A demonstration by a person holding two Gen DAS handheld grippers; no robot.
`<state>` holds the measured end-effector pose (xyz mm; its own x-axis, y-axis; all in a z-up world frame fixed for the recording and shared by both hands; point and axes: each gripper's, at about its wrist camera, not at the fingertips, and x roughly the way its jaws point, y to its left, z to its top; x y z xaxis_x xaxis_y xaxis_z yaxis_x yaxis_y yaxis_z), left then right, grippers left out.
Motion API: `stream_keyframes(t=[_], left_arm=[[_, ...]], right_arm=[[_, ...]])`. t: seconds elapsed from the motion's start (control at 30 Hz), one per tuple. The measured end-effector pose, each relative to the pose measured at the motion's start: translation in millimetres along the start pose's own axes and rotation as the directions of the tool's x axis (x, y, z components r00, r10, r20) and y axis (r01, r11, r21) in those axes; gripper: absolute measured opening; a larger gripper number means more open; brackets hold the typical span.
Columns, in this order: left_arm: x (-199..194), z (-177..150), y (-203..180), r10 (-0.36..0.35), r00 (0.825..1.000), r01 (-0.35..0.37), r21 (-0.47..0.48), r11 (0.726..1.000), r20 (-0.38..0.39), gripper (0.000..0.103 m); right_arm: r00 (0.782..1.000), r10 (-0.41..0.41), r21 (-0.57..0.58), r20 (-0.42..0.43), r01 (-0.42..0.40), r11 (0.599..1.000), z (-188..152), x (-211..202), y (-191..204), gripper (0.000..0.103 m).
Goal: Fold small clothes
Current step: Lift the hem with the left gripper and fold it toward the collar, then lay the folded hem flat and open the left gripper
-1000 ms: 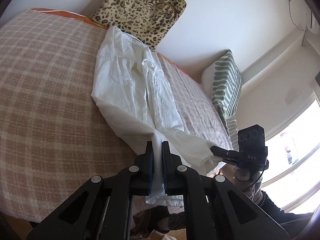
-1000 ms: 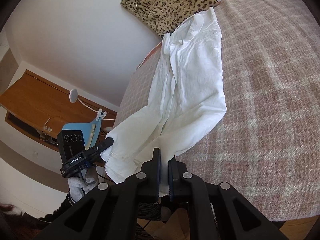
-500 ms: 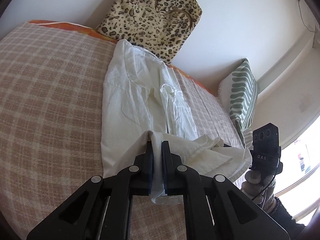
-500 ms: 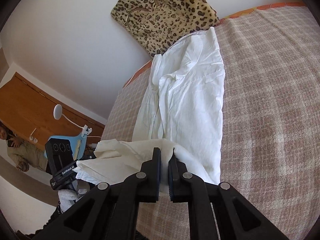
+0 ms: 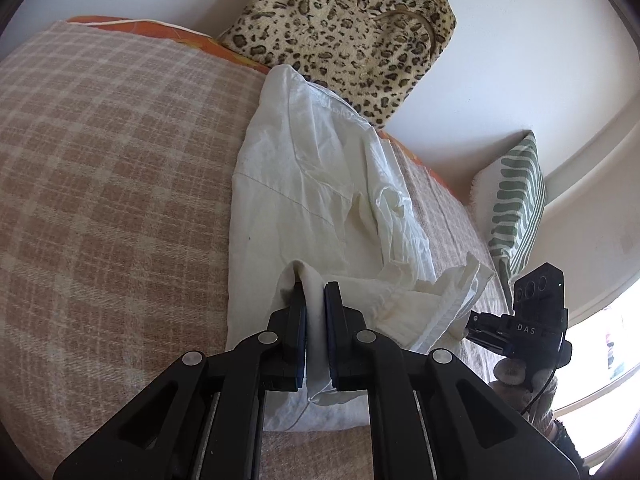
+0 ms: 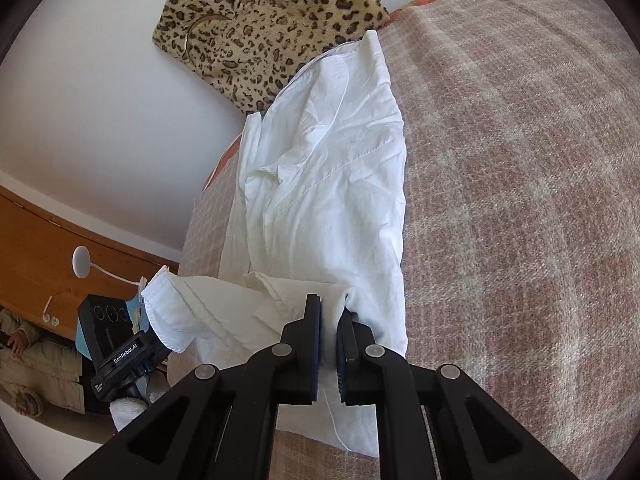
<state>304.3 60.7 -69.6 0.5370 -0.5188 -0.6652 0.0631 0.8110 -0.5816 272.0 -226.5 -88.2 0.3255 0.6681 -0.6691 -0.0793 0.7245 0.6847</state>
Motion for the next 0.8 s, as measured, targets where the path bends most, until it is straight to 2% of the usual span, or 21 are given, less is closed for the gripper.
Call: stream_keyframes(t=[0.17,0.23,0.27,0.3,0.37,0.43,0.53,0.63,0.7,0.8], left_arm=[[-1.3,9.2,5.8,0.026,1.0,-0.027,-0.054,0.998,-0.013,0.013],[-6.0,13.8,8.6,0.025,1.0,-0.026,-0.072,0.997,-0.007,0.015],[-9.8,15.4,9.7,0.025,1.0,-0.025,-0.079,0.997,0.005,0.024],[-14.3,17.2,10.4,0.033,0.999,-0.031,-0.084,0.996,0.025,0.036],[-23.8,20.6,12.8,0.051,0.996,-0.045,-0.091,0.995,0.07,0.043],[-29.6,24.5,14.9,0.047,0.995,-0.039,-0.099,0.994,0.082,0.043],[-41.6,24.4,12.1,0.049,0.992,-0.041,-0.068,0.997,0.116,0.043],[-50.2,16.9,1.9,0.049,0.989,-0.048,-0.009,0.999,0.137,0.043],[-52.0,9.2,-6.8,0.045,0.989,-0.051,0.043,0.998,0.141,0.043],[-39.4,-2.6,-20.3,0.033,0.994,-0.044,0.107,0.993,0.101,0.042]], right_arm=[[1.0,0.017,0.008,-0.01,-0.017,1.0,7.3,-0.3,-1.1,0.009],[1.0,0.024,0.007,-0.004,-0.024,1.0,9.7,-5.1,-0.4,0.016],[1.0,0.031,0.005,0.004,-0.031,1.0,11.3,-8.7,0.5,0.022],[0.999,0.036,0.0,0.02,-0.036,0.999,12.7,-13.0,1.7,0.025],[0.997,0.026,-0.018,0.067,-0.025,1.0,15.3,-23.7,4.3,0.039],[0.995,0.025,-0.012,0.094,-0.024,1.0,17.9,-31.2,3.9,0.039],[0.99,-0.004,-0.043,0.142,0.011,0.999,17.8,-41.9,10.0,0.034],[0.979,-0.066,-0.165,0.191,0.099,0.981,9.6,-49.5,32.7,0.031],[0.974,-0.075,-0.255,0.215,0.131,0.958,0.4,-49.9,51.5,0.031],[0.977,-0.088,-0.393,0.193,0.159,0.906,-14.9,-37.1,78.0,0.031]])
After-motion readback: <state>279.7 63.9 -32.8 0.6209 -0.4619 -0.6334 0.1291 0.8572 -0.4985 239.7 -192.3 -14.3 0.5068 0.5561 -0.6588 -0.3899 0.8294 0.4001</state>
